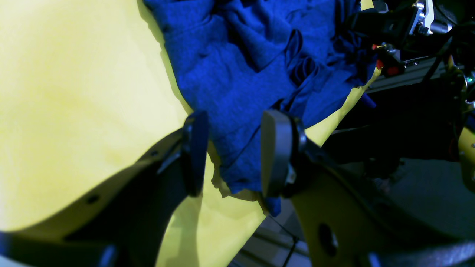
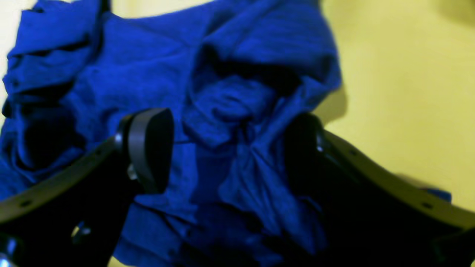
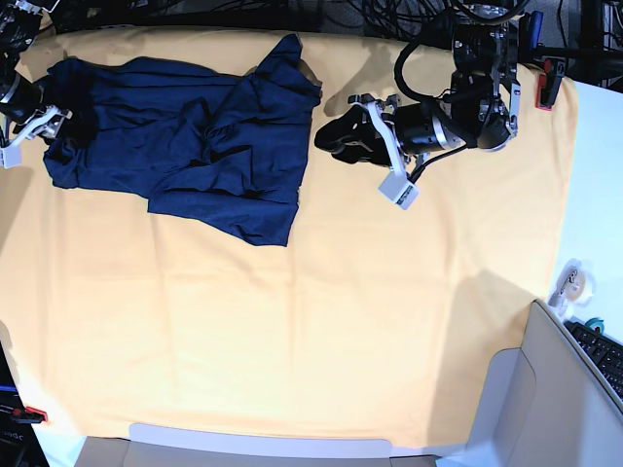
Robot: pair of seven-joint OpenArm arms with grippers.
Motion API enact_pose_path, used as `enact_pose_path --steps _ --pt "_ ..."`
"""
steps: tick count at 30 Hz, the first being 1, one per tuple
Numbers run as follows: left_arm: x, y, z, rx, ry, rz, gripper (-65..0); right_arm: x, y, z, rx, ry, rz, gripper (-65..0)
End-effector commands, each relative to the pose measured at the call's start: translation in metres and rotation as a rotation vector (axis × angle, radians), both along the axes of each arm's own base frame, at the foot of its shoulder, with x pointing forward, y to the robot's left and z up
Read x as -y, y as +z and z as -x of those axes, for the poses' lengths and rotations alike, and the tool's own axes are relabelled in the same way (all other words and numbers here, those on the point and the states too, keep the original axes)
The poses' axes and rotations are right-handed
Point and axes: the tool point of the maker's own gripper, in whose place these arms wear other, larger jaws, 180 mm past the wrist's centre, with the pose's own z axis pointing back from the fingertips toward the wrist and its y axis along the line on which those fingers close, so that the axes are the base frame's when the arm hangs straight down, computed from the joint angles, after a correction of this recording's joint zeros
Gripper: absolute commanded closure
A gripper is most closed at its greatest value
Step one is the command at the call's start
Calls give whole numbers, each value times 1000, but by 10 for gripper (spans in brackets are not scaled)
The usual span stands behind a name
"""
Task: Fold the T-shirt properly
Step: 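Press and tuck the shirt's loose end with the right gripper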
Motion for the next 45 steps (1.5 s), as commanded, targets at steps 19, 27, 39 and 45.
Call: enact_pose_path --steps 19,27,39,45 --pt "-1 10 -5 30 9 22 -219 -39 -15 9 -62 59 -30 0" --pt "-2 10 -5 31 5 14 -218 -107 81 -18 246 224 160 0" --pt "-37 4 -7 25 66 -44 -217 -264 91 -67 287 381 -9 0" --pt "-48 1 -6 15 96 -55 -217 -290 84 -77 309 413 95 0"
